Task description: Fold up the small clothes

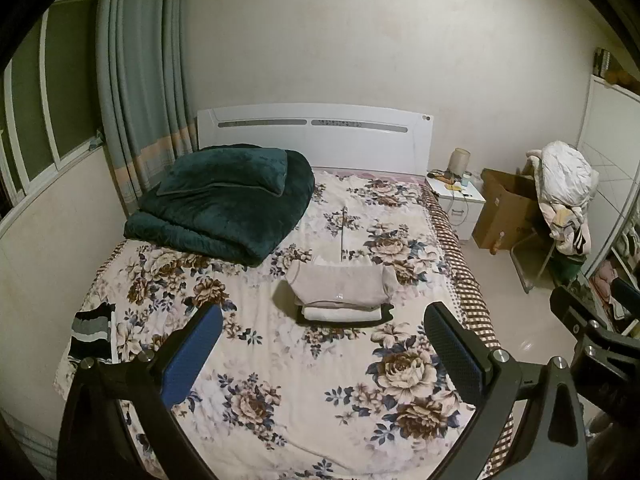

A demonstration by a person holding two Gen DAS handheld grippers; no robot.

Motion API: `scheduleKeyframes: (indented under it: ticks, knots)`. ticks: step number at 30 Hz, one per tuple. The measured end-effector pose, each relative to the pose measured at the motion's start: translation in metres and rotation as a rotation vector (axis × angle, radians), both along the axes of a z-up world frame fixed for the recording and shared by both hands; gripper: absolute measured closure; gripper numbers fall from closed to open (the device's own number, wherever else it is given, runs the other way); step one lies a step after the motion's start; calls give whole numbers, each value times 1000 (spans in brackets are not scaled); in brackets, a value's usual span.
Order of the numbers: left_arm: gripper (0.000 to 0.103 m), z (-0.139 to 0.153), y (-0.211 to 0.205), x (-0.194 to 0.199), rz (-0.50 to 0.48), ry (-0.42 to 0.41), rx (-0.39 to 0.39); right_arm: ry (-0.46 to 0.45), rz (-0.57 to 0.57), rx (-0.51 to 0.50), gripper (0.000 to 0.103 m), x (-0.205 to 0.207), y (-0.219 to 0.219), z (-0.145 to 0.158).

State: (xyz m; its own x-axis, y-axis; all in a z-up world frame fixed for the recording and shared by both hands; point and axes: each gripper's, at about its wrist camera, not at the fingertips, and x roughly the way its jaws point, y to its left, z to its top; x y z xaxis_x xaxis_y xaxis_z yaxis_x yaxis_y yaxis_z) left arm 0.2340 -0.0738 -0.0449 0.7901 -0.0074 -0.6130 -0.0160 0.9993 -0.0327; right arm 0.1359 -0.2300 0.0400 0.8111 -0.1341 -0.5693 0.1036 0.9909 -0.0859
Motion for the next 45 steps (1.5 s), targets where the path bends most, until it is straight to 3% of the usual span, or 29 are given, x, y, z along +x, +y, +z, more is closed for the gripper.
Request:
scheduleKeyframes:
  ticks: [45]
  knots:
    - [0, 5, 4, -13, 9, 3, 0, -7, 18, 8, 0, -9, 14, 12]
